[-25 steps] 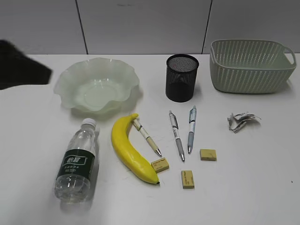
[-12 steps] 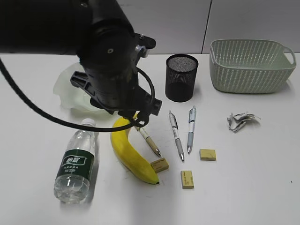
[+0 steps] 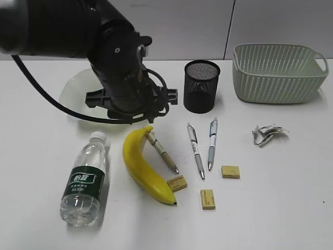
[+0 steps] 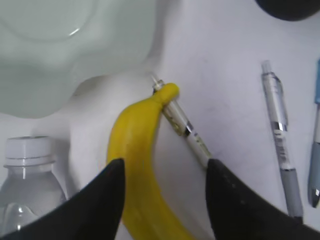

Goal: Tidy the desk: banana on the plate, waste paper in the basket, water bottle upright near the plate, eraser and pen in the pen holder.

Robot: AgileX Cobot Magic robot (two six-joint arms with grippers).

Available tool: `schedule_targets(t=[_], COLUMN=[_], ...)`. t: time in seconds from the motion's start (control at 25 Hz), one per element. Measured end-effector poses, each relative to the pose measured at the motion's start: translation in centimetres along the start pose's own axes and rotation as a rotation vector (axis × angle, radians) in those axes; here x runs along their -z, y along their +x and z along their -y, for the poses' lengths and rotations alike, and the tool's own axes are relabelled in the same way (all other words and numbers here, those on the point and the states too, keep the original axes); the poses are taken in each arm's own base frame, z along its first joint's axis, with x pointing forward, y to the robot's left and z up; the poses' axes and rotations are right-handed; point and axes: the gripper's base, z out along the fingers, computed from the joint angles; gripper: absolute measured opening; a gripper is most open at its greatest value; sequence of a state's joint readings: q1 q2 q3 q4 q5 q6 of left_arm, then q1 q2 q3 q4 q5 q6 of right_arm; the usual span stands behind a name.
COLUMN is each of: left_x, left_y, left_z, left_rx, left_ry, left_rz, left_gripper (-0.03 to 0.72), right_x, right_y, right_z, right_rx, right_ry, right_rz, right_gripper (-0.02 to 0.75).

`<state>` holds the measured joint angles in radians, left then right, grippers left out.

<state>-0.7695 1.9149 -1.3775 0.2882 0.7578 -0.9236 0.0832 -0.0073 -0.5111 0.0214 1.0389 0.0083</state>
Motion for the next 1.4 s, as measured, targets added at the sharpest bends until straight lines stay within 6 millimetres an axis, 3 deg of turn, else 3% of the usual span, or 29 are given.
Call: schedule_targets(t=[0.12,0.2,0.44,0.6,0.84,1.04,1.4], left_x=[-1.5,-2.3,-5.1,-5.9,-7.4,-7.9,-6.6], left_y=[-0.3,-0.1,1.0,1.4,2.0,2.4,1.5], left_z=[-0.8,-0.8,-1.0,-1.1,-1.1,-1.3,-1.0], left_rx=[0.036,0.038,0.036,0.034,0.035,0.038,0.047], left_ry=[-0.026,-0.038,-0.089,-0.103,-0.126,-0.148,-0.137], left_rz=[-0.025,-0.042,-0.111,-0.128,-0.163,-0.190,-0.170], left_gripper=[0.488,0.532,0.559,0.560,0.498,0.337,0.340], right_x=[0.0,0.0,0.0,0.0,0.0,0.0,0.0], right_y=[0.0,0.0,0.0,0.0,0.0,0.0,0.0], right_z=[0.0,0.0,0.0,0.0,0.0,0.0,0.0], right_rx=[0.000,0.000,0.000,0.000,-0.001,-0.001,0.000], right_ry=[0.000,0.000,0.000,0.000,0.000,0.000,-0.001], right_rz=[0.000,0.000,0.000,0.000,0.000,0.000,0.000], right_gripper=[0.238,0.238,0.238,0.238,0.238,0.238,0.238])
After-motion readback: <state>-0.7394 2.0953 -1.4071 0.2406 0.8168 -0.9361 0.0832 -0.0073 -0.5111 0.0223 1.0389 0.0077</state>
